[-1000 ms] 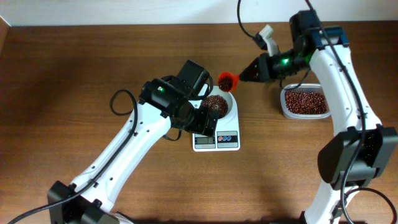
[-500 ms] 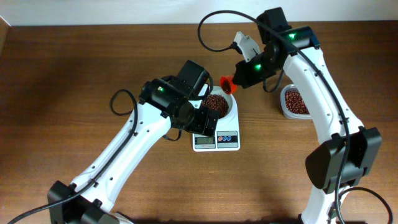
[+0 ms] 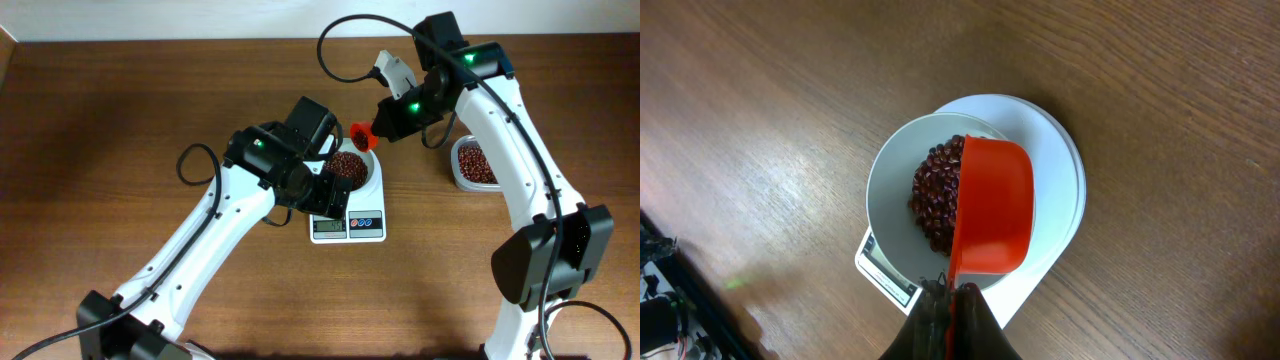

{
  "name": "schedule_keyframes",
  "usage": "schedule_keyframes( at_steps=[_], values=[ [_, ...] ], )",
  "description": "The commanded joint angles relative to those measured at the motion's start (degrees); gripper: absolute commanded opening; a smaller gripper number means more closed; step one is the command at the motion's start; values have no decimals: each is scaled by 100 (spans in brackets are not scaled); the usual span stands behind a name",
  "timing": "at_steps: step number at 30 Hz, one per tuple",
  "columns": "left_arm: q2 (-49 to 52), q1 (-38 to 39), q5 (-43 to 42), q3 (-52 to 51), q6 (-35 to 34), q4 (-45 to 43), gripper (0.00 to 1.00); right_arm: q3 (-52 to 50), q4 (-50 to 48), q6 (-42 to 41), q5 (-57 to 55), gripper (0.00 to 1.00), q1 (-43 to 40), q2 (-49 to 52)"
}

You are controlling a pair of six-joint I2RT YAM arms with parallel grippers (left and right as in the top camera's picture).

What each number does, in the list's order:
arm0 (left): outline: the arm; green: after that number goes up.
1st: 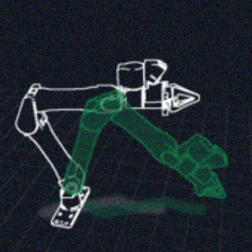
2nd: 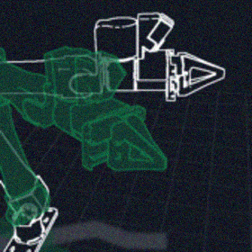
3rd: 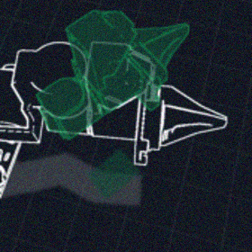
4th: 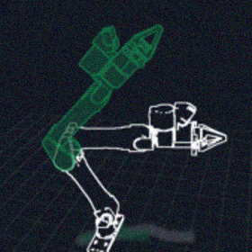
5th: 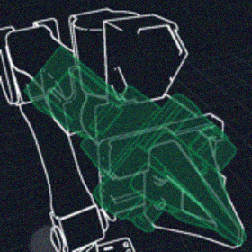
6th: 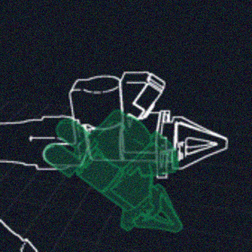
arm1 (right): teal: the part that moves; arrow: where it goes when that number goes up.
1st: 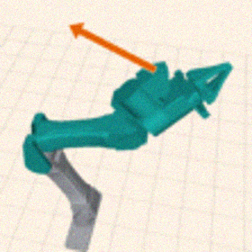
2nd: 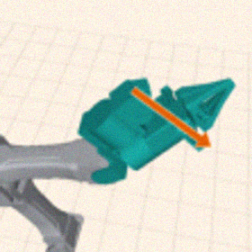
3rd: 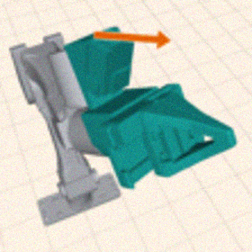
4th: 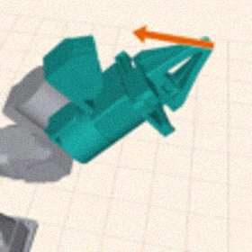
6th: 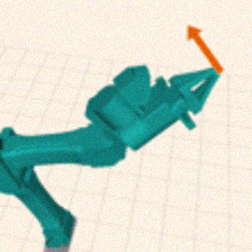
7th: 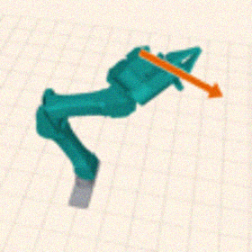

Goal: Scoop item into bowl and weigh 50g on scale
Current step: 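Tip the scoop to pour beans into the bowl until near 50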

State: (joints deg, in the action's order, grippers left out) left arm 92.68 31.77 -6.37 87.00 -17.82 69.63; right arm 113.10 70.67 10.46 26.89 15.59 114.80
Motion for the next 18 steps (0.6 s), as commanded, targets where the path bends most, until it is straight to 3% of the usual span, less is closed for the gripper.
schedule_keyframes(
  at_steps=[1,3,5,7,8,9,18],
  values=[
    [-39,22,92,39,-57,9,99,114,0,-7,98,4,15,-44],
    [-39,22,92,39,-57,7,99,114,11,-289,109,4,26,-44],
    [-39,22,92,39,-57,9,99,114,136,160,66,4,203,-44],
    [-39,22,92,39,-57,9,99,114,4,-46,-483,4,317,-44],
    [-39,22,92,39,-57,9,99,114,33,439,-334,4,382,-44],
    [-39,22,92,39,-57,9,99,114,-22,39,-855,4,396,-44],
    [-39,22,90,39,-57,11,99,114,-55,-31,-308,4,385,-44]
  ],
)
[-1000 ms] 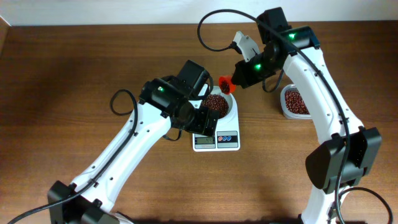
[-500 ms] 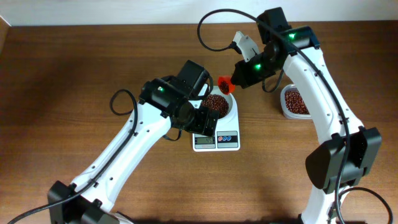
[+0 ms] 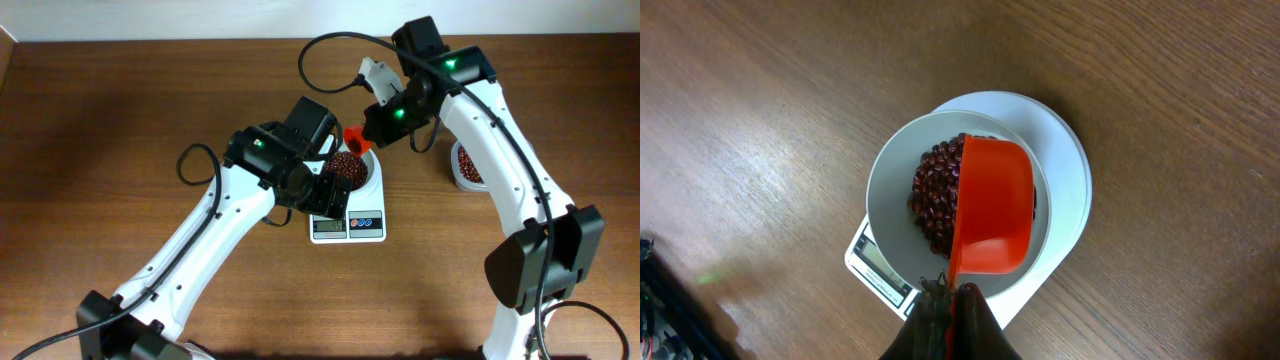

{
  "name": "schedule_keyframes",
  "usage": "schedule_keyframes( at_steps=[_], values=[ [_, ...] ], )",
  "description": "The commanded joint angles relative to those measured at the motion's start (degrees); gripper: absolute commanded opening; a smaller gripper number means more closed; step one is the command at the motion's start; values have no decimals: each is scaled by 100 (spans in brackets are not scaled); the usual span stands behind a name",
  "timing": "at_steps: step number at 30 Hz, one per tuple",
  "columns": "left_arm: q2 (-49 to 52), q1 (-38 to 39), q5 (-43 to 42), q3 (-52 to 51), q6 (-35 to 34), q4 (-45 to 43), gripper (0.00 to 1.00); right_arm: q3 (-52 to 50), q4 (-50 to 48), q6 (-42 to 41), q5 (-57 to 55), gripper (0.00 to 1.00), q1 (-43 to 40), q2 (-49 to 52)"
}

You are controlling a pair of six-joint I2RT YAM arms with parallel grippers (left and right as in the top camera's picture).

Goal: Scoop item into bowl and weigh 50g on scale
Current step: 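Tip the scoop to pour beans into the bowl until near 50, then move the scoop with the right gripper back to the container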

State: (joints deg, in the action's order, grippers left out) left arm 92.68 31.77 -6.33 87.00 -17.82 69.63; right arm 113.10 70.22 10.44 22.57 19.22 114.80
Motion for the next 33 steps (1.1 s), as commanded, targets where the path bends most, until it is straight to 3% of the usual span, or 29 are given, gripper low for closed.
schedule_keyframes(
  at_steps=[1,11,13,14,15,16,33],
  values=[
    [-39,22,87,39,-57,11,99,114,7,-28,125,4,22,-44],
    [-39,22,85,39,-59,9,99,114,2,-44,122,4,26,-44],
    [-39,22,85,39,-59,9,99,114,59,-404,306,4,44,-44],
    [-39,22,85,39,-57,9,99,114,240,356,603,4,125,-44],
    [-39,22,85,39,-59,11,99,114,297,511,323,4,190,-44],
    [-39,22,85,39,-59,9,99,114,216,114,-278,4,225,-44],
    [-39,22,85,39,-59,11,99,114,15,-42,-179,4,214,-44]
  ],
)
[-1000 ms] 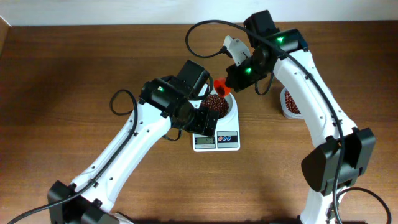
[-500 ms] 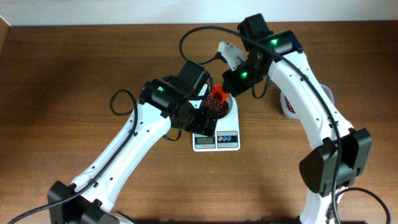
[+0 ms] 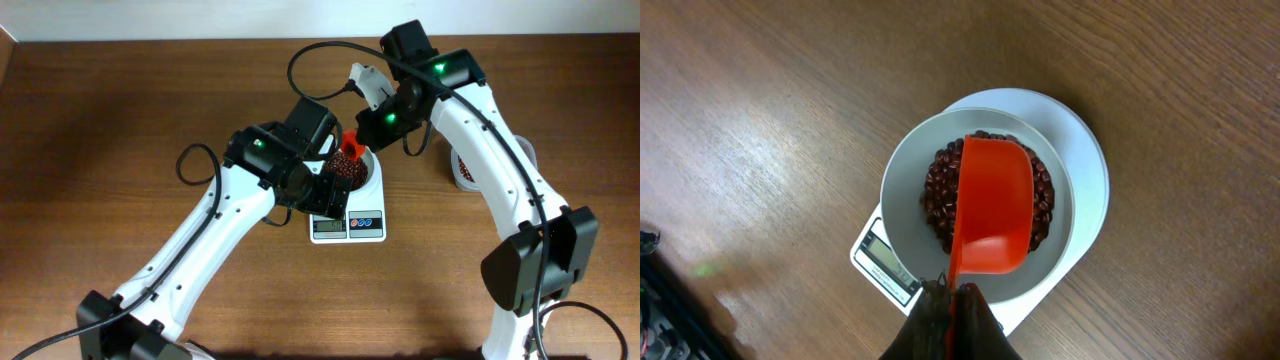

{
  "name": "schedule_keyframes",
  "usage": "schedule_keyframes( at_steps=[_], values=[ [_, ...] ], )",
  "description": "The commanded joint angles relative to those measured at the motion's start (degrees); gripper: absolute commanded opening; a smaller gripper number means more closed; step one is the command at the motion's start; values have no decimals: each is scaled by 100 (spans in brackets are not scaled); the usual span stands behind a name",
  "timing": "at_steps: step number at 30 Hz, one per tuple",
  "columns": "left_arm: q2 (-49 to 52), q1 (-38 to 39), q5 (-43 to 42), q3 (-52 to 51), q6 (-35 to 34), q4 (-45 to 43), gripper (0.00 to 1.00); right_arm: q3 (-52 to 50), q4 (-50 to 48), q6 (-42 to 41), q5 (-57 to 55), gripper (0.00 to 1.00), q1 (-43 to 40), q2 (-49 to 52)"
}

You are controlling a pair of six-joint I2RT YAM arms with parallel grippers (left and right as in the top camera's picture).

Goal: Scoop item into bowl and weigh 50g on scale
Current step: 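Move the scoop with the right gripper back to the container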

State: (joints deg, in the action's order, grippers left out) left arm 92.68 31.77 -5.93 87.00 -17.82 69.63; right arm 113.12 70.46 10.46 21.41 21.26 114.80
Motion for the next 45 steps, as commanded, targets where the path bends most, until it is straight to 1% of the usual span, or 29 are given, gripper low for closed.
schedule_keyframes(
  at_steps=[1,6,8,9,12,13,15,16,18,20,25,27,29,30,32,36,37,39,41,45],
  values=[
    [-39,22,46,39,-59,11,99,111,-11,-44,-66,4,11,-44],
    [-39,22,46,39,-59,11,99,111,-17,-48,-63,4,11,-44],
    [-39,22,46,39,-59,9,99,111,-24,-393,-46,4,-26,-44],
    [-39,22,46,39,-59,9,99,111,-17,-393,20,4,-68,-44],
    [-39,22,46,39,-59,9,99,111,-20,-396,870,4,-404,-44],
    [-39,22,46,39,-59,11,99,111,-20,-396,1198,4,-549,-44],
    [-39,22,46,39,-59,11,99,111,-20,-651,1910,4,-1075,-44],
    [-39,22,46,39,-59,11,99,111,-13,-649,2396,4,-1331,-42],
    [-39,22,46,39,-59,11,99,111,28,-649,2920,4,-1709,-42],
    [-39,22,46,39,-57,11,99,111,72,-647,2940,4,-2212,-42],
    [-39,22,46,39,-59,11,99,105,192,-645,2894,4,-3067,-42],
    [-39,22,46,39,-59,11,99,105,313,-645,2533,4,-3357,-42],
    [-39,22,46,39,-59,11,99,105,579,-647,1727,4,-3536,-42],
    [-39,22,46,39,-59,11,99,105,715,-647,1207,4,-3563,-42],
    [-39,22,46,39,-59,11,99,105,826,-651,697,4,-3547,-37],
    [-39,22,46,39,-59,9,99,-175,1036,-1143,-557,4,-3547,-9],
    [-39,22,46,39,-59,9,99,-310,1014,-1143,-605,4,-3547,-9],
    [-39,22,46,39,-59,9,99,-752,748,-1143,-619,4,-3547,-9],
    [-39,22,46,39,-59,9,99,-1198,284,-1163,-979,4,-3547,-9],
    [-39,22,48,39,-57,9,99,-2004,-649,-1158,-988,4,-3541,-9]
  ],
)
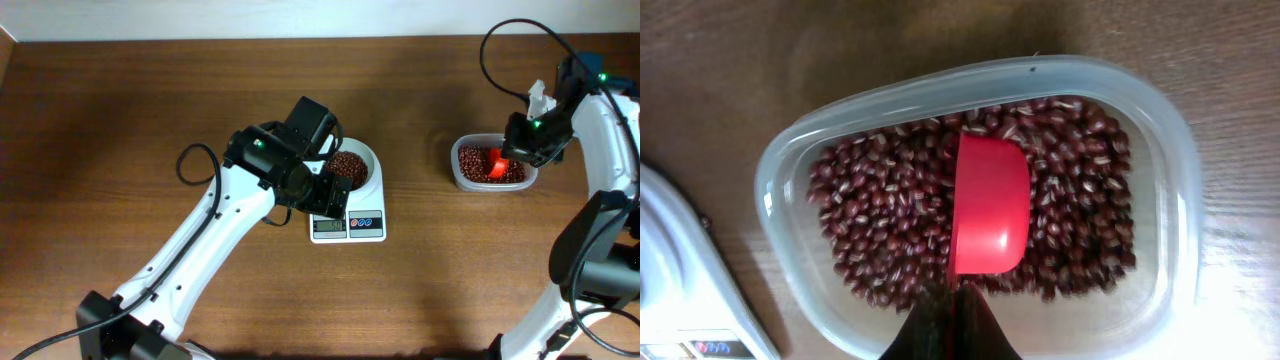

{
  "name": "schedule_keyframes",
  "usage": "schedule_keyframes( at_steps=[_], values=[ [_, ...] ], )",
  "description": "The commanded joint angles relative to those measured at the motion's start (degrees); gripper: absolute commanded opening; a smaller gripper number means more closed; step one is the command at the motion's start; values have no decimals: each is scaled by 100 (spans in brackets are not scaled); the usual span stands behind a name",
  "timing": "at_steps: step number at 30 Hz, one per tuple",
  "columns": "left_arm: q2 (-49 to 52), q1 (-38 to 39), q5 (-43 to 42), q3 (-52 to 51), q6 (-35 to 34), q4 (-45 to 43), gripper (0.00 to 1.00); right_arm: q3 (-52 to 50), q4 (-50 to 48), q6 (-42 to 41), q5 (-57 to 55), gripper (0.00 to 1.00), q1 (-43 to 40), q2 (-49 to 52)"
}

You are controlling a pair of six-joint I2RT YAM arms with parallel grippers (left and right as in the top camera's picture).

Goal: Scoop item into bowl and weigh 50g on scale
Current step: 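Move the scoop with the right gripper back to the container, then lower the scoop into the container and open the right gripper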

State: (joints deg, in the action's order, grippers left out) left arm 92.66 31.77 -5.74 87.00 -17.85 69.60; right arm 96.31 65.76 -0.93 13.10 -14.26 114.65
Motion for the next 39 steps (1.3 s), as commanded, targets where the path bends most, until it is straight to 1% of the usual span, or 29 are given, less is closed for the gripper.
schedule_keyframes(
  at_steps=[1,3,5,7,8,10,11,13,14,15,17,18,20,21,22,23,25,27,29,31,33,37,39],
  values=[
    [-37,22,26,39,-55,11,99,-470,-411,-20,-157,4,11,7],
    [-37,22,28,39,-55,11,99,-544,-608,-20,-157,4,11,7],
    [-37,22,28,39,-55,11,99,-533,-597,9,-184,16,9,4],
    [-37,22,28,39,-57,13,99,-216,-365,15,-181,48,4,-7],
    [-37,22,28,39,-57,11,99,7,-269,24,-188,61,4,-7],
    [-37,22,26,39,-57,13,99,505,-22,24,-555,75,4,-7],
    [-37,22,26,39,-55,13,99,807,170,24,-557,77,7,-7],
    [-37,22,26,39,-57,13,99,1357,514,46,-474,77,79,-7],
    [-37,22,26,39,-57,11,99,1604,542,72,-474,78,162,-7],
    [-37,22,26,39,-57,13,99,1718,251,66,-439,79,337,-7],
    [-37,22,26,39,-57,11,99,1716,-66,68,33,77,656,9],
    [-37,22,26,39,-57,11,99,1716,-103,66,-7,70,968,9],
    [-37,22,26,39,-57,13,99,1711,63,66,-31,41,1292,11],
    [-37,22,26,39,-57,11,99,1692,289,61,-240,23,1513,15],
    [-37,22,26,39,-57,11,99,1589,385,39,-549,15,1628,15],
    [-37,22,26,39,-57,11,99,1423,415,-7,-767,12,1668,15],
    [-37,22,26,39,-57,13,99,1008,457,-4,-796,8,1609,15],
    [-37,22,26,39,-57,13,99,807,525,-4,-903,8,1569,15],
    [-37,22,26,39,-55,13,99,772,817,-15,-1541,9,1569,17],
    [-37,22,26,39,-55,13,99,772,960,-422,-2424,9,1563,15],
    [-37,22,26,39,-55,13,99,772,1056,-625,-2905,9,1502,15],
    [-37,22,28,39,-55,13,99,772,968,-667,-2796,9,1154,15],
    [-37,22,26,39,-55,13,99,772,931,-660,-2337,9,1165,15]
  ],
)
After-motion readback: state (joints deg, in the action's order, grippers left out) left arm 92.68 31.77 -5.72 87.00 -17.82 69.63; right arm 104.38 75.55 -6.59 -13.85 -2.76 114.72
